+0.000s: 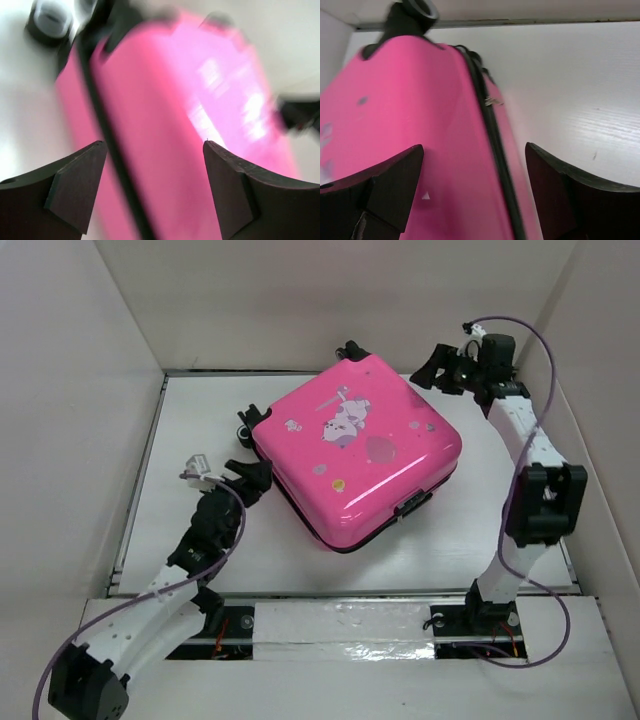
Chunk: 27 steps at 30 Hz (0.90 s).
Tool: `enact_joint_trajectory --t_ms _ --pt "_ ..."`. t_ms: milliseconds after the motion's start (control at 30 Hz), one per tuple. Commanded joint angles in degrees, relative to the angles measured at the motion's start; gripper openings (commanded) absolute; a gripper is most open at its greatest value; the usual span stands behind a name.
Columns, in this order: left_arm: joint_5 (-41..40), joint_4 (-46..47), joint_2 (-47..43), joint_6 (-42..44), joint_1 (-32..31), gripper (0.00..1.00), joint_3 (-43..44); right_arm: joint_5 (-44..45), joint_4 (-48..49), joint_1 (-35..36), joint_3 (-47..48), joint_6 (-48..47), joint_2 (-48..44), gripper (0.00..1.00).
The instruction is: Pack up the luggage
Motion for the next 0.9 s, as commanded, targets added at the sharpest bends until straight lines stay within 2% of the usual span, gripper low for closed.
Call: enact_joint_trajectory --t_ms 0,33,67,100,133,167,233,267,300,333,367,400,500,567,667,867 --pt "0.2 4.6 -1.9 -0.8 4.0 0.77 5.8 -5.6 10.0 -1.0 -8.0 5.9 -13.5 0.82" --pt "0.9 5.1 -0.8 -1.7 5.1 0.78 6.8 -5.5 17.7 -1.6 -12.0 8.9 -16.6 0.75" --pt "1.7 5.5 0.9 -2.0 7.2 0.79 8.1 -5.3 22.2 -1.6 -20.3 10.2 -19.9 0.56" --pt "3.7 5.8 5.4 -2.2 8.3 0.82 11.0 -5.1 28.3 -1.6 -24.4 11.5 -26.0 0.11" --pt "4.6 5.5 7.8 -3.0 9.5 0.83 12.5 -4.6 30.4 -1.6 -28.3 12.9 -29.0 0.01" --pt "5.5 5.1 10.3 -3.6 10.6 0.85 14.1 -3.5 32.4 -1.6 -35.7 13.0 -32.1 0.0" --pt "8.5 5.7 16.9 -4.3 14.3 0.87 17.4 -2.2 35.8 1.5 -42.5 12.4 -40.1 0.0" --pt "9.6 6.9 19.0 -4.9 15.5 0.87 18.2 -1.4 36.6 2.7 -45.5 12.0 -42.5 0.02" --pt "12.1 7.5 22.8 -5.2 17.8 0.89 19.7 -0.1 36.7 3.8 -50.8 11.1 -44.7 0.19" --pt "13.2 7.5 24.5 -5.4 19.0 0.89 20.6 0.6 36.2 6.3 -53.1 9.3 -48.8 0.3" --pt "15.6 7.7 27.5 -5.5 20.1 0.9 22.1 1.4 35.4 7.4 -57.1 8.2 -50.8 0.52" --pt "16.9 8.1 29.0 -5.6 21.2 0.91 22.8 1.4 34.8 8.2 -58.9 7.1 -52.7 0.61" --pt "23.6 10.3 32.6 -8.0 25.5 0.94 24.1 2.8 32.6 10.4 -63.2 3.8 -60.2 0.78" --pt "25.1 12.8 35.8 -8.6 26.7 0.98 24.4 3.3 31.3 12.0 -66.8 2.3 -64.5 0.81" --pt "27.5 16.7 39.9 -8.8 26.7 0.99 25.9 3.1 31.0 13.4 -69.8 1.9 -66.9 0.83" --pt "29.8 21.0 48.6 -10.1 26.7 0.99 30.2 2.5 34.1 17.5 -70.9 0.7 -64.4 0.83"
